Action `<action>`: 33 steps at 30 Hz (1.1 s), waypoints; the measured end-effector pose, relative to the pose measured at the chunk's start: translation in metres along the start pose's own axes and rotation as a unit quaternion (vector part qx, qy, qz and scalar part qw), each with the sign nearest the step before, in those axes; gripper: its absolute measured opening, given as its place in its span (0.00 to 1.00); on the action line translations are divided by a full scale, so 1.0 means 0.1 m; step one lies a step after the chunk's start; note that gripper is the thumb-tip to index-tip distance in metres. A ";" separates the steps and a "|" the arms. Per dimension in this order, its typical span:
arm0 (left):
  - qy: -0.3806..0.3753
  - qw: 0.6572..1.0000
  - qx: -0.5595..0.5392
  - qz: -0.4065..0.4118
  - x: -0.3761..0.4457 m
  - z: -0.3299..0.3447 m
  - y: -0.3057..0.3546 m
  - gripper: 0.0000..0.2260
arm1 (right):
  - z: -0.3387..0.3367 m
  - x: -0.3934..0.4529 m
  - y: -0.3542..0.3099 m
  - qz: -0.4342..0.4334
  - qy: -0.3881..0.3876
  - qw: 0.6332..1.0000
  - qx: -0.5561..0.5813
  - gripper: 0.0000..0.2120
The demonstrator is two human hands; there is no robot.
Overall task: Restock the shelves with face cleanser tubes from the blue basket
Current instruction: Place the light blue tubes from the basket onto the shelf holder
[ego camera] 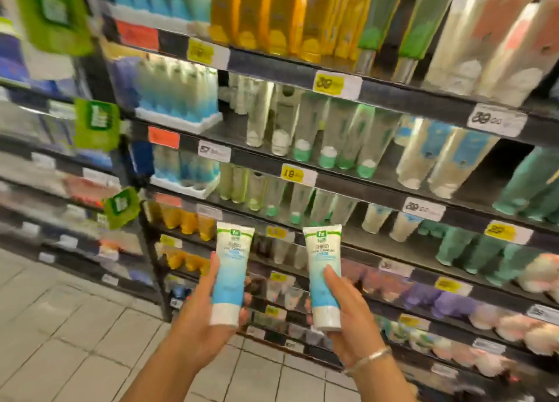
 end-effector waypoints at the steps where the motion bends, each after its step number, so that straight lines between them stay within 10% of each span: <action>1: 0.024 1.000 -0.008 0.011 -0.11 -0.26 0.15 0.19 | 0.25 0.01 0.16 0.014 -0.008 1.000 -0.008 0.17; 13: 0.158 0.976 0.017 0.147 -1.09 -2.25 1.66 0.14 | 2.46 0.06 1.62 0.092 -0.114 0.989 0.022 0.06; 33: 0.211 0.967 0.059 0.130 -0.13 -2.82 2.59 0.18 | 3.57 2.48 1.91 0.042 -0.105 0.985 -0.130 0.14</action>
Point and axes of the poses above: each hand's wrist, its own x-axis towards the middle knuckle, its own z-axis out of the palm, y = z × x, the point moved 7 cm from there along x, towards the middle knuckle, and after that the axes turned 11 degrees about x, right-handed, at the moved point
